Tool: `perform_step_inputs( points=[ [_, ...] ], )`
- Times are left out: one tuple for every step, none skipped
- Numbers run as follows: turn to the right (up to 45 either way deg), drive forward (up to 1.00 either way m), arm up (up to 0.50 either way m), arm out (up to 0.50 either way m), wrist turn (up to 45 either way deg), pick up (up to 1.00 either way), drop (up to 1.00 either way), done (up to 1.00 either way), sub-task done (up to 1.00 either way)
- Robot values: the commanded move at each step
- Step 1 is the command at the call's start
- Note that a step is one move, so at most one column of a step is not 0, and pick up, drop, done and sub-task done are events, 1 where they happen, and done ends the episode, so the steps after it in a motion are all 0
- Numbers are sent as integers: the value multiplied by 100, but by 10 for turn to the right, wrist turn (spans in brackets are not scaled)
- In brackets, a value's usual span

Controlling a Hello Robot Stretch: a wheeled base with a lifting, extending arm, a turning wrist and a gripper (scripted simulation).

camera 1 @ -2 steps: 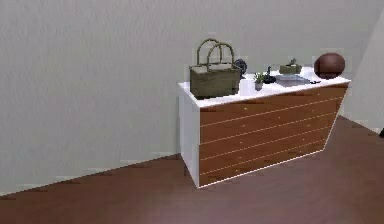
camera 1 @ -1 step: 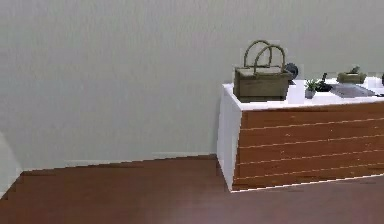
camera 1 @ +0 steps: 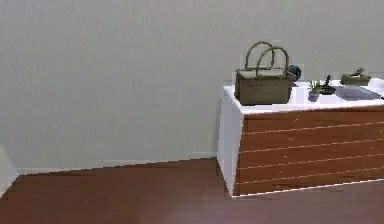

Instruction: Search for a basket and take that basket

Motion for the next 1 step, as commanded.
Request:
perform_step_inputs(
  points=[
    [0,60,0,0,0,0,0,0,0]
  ],
)
